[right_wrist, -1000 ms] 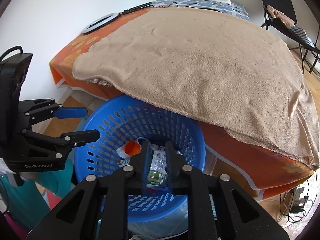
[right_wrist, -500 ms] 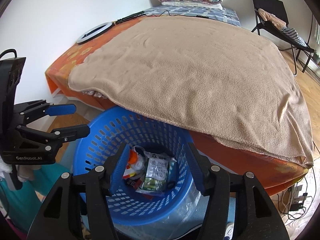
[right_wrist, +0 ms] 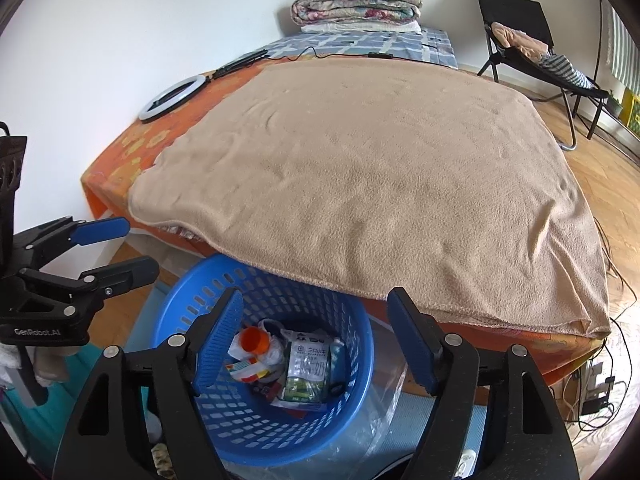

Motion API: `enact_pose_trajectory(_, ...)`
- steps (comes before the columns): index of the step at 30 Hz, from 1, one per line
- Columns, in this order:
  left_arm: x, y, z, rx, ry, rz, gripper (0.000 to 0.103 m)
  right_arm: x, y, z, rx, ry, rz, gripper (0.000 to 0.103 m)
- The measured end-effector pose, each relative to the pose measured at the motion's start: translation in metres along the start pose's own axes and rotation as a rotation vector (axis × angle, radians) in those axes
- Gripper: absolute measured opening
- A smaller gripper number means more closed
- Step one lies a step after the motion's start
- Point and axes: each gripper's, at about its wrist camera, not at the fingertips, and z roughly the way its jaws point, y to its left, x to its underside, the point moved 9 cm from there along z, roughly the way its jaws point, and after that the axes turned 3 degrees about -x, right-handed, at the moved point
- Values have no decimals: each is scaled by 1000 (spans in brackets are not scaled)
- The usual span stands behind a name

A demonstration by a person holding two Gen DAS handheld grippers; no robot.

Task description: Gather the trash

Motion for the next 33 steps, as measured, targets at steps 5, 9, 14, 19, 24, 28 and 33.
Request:
enact_pose_trajectory(5,-13,0,-9,1,-32,-9,83,-11,-6,-7,10,-18,19,74)
enact_pose_trajectory(9,-26,2,-18,5,-59,-26,88,-24,-9,-13,12,-45,35,75)
enact_pose_trajectory(14,-50,5,-31,1,-119,-42,92,-44,-11,-21,13,-82,36,75)
enact_pose_trajectory(19,-83,10,-44,-12,-183,-49,92,-69,-15,-30,33,-128,19,75)
enact_pose_trajectory(24,-116,14,-52,-33,-233,-49,92,-94,-21,-35,58,-180,11,80)
enact_pose_trajectory(28,-136,16,-51,-47,-262,-44,95,-109,-25,-31,72,-198,4,80)
enact_pose_trajectory(33,-153,21,-47,-62,-297,-54,101,-123,-34,-22,77,-207,19,80)
